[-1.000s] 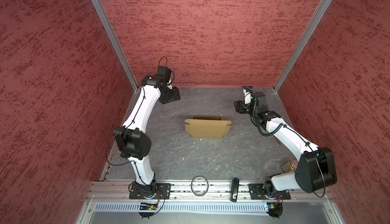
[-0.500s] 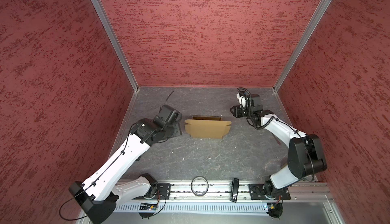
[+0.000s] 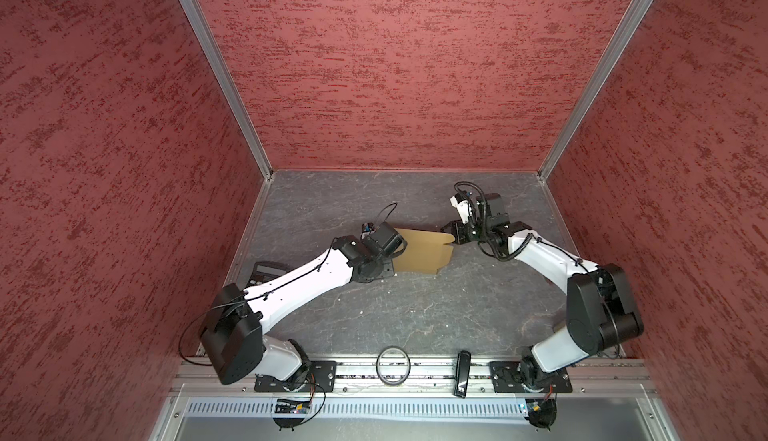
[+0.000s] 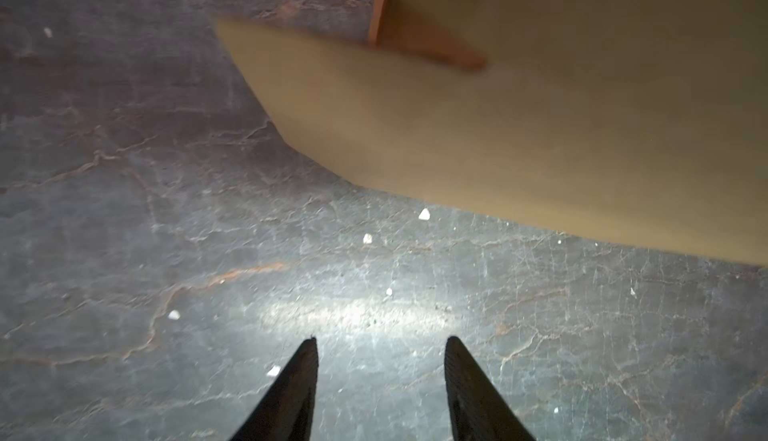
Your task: Fold the paper box
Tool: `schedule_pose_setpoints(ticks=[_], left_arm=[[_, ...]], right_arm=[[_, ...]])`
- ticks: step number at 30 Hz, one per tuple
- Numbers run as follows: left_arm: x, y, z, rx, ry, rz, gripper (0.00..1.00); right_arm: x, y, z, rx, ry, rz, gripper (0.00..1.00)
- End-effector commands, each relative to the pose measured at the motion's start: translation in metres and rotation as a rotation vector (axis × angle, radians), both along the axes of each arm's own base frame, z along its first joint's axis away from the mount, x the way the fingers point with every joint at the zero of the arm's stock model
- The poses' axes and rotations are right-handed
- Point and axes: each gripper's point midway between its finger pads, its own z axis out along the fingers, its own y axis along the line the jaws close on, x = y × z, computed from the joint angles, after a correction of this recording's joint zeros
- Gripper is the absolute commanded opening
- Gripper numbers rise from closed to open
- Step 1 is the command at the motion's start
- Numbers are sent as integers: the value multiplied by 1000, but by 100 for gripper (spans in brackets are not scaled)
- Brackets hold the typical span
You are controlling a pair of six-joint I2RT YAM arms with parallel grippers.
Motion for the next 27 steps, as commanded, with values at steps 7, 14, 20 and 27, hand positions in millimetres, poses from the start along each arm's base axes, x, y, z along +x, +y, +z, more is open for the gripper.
schedule_pose_setpoints(ticks=[7, 14, 20, 27], left_arm=[[65, -15, 7, -47, -132, 2, 50], [109, -20, 11, -53, -186, -5, 51], [140, -25, 12, -75, -225, -18, 50], [169, -36, 28, -112, -291, -69, 51]], right_arm=[[-36, 16, 19, 44, -28, 87, 44], [-51, 38, 25, 67, -34, 153, 43], [-62, 61, 38, 121, -64, 193, 43], [-66, 90, 43, 161, -83, 216, 42]])
